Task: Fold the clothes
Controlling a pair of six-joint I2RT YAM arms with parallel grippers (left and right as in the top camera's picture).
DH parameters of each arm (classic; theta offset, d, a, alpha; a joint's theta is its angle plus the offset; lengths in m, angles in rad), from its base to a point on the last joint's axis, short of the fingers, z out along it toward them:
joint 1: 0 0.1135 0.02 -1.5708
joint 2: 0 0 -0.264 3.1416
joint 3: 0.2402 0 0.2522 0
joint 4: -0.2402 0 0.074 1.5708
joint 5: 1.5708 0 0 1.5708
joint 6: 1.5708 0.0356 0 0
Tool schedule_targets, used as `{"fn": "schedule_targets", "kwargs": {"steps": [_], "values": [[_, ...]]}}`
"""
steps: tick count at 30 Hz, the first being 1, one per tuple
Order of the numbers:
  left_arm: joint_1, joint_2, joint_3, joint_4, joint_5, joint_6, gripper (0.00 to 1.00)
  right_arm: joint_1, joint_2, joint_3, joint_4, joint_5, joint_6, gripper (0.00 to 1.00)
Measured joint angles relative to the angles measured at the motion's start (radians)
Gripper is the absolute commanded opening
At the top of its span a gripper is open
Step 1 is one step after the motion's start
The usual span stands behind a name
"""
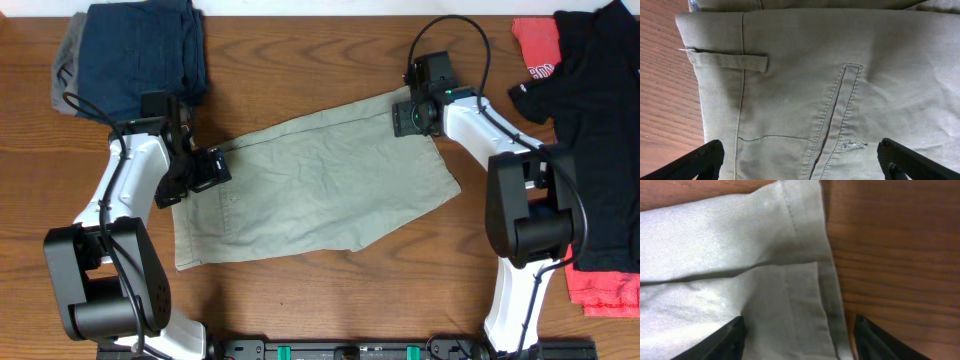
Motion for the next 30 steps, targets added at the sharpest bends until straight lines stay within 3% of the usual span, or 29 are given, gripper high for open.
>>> {"fn": "schedule_targets", "kwargs": {"steps": [13,30], "values": [[0.000,0.000,0.000,0.000,0.000,0.000,0.99,0.002,0.000,0.000,0.021,0.000,0.010,0.01],[0.000,0.000,0.000,0.000,0.000,0.000,0.99,0.002,-0.047,0.026,-0.030,0.032,0.087,0.01]]}}
